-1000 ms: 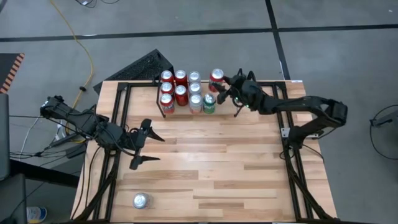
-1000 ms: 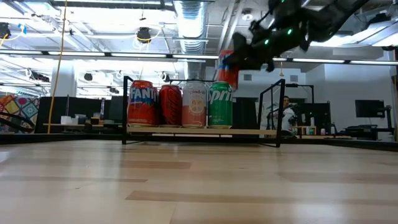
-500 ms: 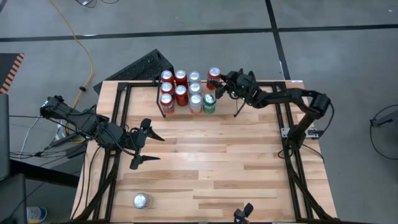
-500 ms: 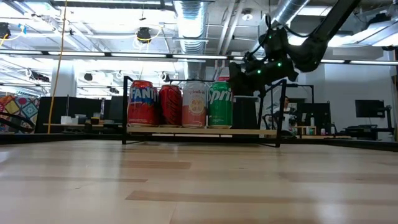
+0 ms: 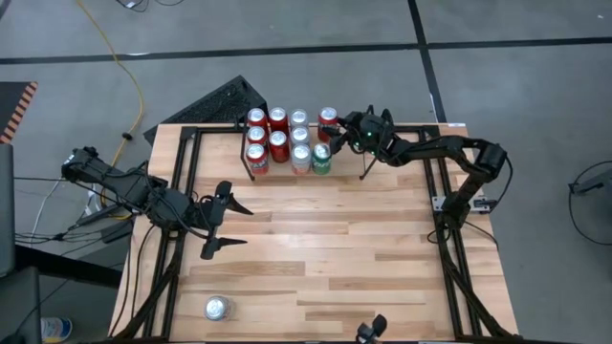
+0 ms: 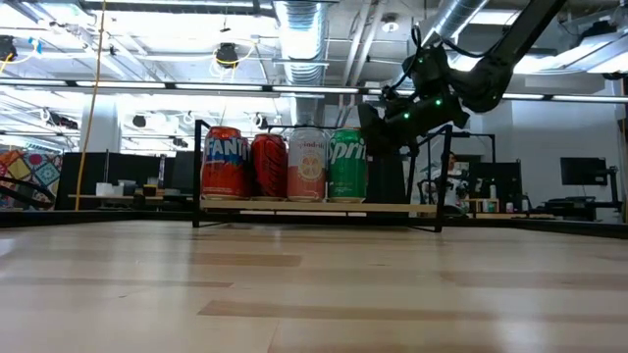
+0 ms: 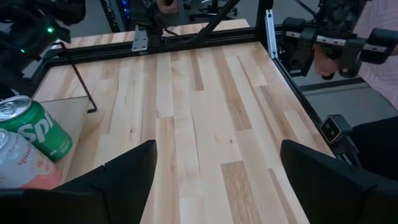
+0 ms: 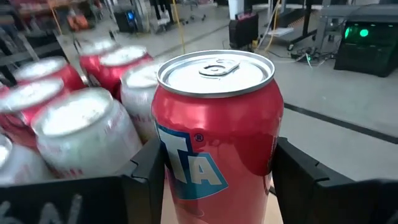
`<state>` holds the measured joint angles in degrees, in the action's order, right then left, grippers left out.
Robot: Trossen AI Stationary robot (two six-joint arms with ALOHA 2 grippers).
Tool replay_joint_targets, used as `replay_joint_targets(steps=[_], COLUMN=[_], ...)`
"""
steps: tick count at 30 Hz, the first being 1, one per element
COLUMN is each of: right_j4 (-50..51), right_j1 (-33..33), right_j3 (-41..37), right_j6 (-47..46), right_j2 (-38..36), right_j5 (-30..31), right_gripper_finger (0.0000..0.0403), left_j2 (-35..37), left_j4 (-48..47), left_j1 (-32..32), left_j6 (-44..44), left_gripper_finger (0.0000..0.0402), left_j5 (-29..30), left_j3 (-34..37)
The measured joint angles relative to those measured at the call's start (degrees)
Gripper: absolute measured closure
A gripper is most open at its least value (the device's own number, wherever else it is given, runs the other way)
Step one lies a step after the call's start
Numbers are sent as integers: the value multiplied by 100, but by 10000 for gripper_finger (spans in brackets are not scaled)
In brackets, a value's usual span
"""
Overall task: Place canned beverage on shelf
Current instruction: Put the red soda can on the shelf
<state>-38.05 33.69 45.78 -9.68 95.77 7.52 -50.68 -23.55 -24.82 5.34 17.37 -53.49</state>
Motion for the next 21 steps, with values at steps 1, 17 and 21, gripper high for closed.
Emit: replay_joint_targets(steps=[1,17,21], right_j4=[88,421,436], right_j1=[-2,-28,-28], right_j3=[0,0,1], right_j6=[3,-83,-234], right_j2=[0,2,43], right_j5=[14,145,143], right_gripper_finger=[198,197,185], left_j2=[0,0,0], left_j4=[2,13,11], left_j1=[0,0,0], left_j6=[0,26,26], left_gripper_finger=[76,76,76], left_j5=[0,-2,-2], left_j3=[0,0,0])
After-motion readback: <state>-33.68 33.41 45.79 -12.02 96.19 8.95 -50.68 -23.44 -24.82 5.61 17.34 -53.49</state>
